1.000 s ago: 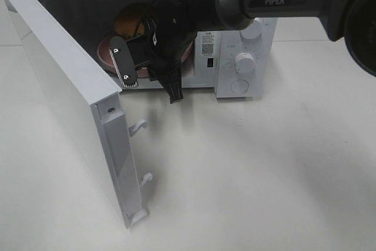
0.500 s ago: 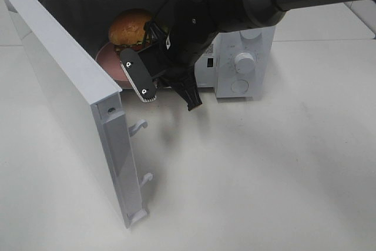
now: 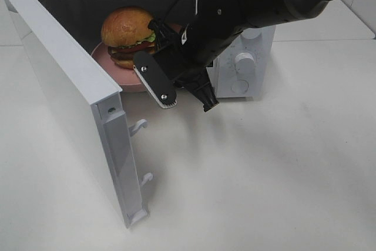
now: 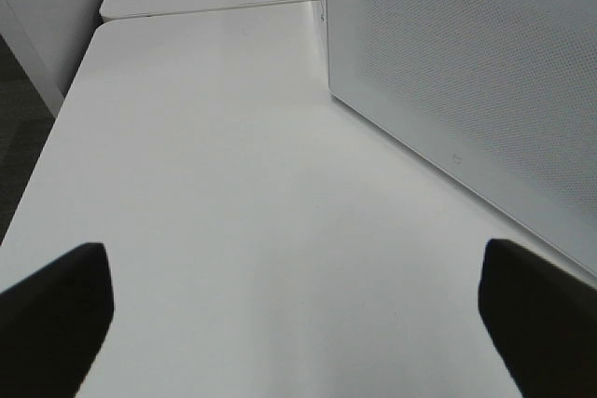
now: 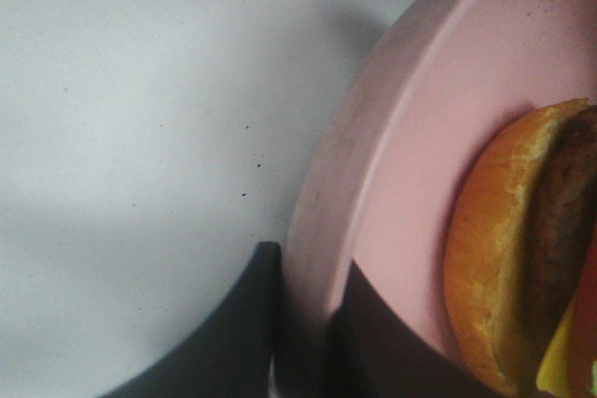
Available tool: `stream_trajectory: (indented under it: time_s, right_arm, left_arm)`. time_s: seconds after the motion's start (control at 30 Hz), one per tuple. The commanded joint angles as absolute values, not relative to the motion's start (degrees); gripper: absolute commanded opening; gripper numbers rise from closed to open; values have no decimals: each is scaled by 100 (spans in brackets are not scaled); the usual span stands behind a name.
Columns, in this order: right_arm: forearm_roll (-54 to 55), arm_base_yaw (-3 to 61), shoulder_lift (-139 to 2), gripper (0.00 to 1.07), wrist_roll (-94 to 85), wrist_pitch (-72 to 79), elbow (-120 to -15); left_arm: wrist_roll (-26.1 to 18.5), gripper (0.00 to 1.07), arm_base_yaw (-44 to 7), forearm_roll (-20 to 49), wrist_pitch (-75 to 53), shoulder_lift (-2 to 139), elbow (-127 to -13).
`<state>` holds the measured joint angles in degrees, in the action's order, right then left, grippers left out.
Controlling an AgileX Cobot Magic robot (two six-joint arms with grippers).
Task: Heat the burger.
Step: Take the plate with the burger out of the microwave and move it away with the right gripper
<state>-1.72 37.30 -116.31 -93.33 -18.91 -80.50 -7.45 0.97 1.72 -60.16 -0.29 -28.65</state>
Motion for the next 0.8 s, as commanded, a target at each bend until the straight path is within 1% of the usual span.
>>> stream_trajectory:
  time_s: [0.03, 0.1, 0.3, 0.33, 0.37, 0.43, 0.53, 0.6, 0.8]
  right_arm:
    - [-143, 3673, -11350, 0, -9374, -1507, -7953]
    - [-143, 3673, -11098, 0, -9374, -1364, -7660]
    - [-143, 3684, -10869, 0, -9374, -1295, -7345]
    - [-143, 3696, -10726, 0, -9368, -1203, -7116]
    - [-143, 3696, -10726, 0, -9368, -1203, -7116]
    - [-149, 3696, -10439, 0, -9328, -1129, -6675]
    - [-149, 3696, -10376, 0, -9293, -1089, -6583]
    - [-166, 3696, -10044, 0, -9276, -1026, -6199]
    - [-281, 3696, -9631, 0, -9087, -1026, -5838]
  left_arm:
    - [-710, 100, 115, 189, -5964, -132, -2853]
    - [-705, 100, 115, 189, -5964, -132, -2853]
    - [-705, 100, 115, 189, -5964, -132, -2853]
    - [-705, 100, 115, 189, -5964, -132, -2853]
    - [-705, 100, 115, 189, -5964, -132, -2853]
    - [-705, 100, 115, 189, -5964, -132, -2853]
    - [-705, 100, 115, 189, -5964, -132, -2853]
    - [-705, 100, 115, 189, -5964, -132, -2853]
    - [-705, 100, 115, 189, -5964, -132, -2853]
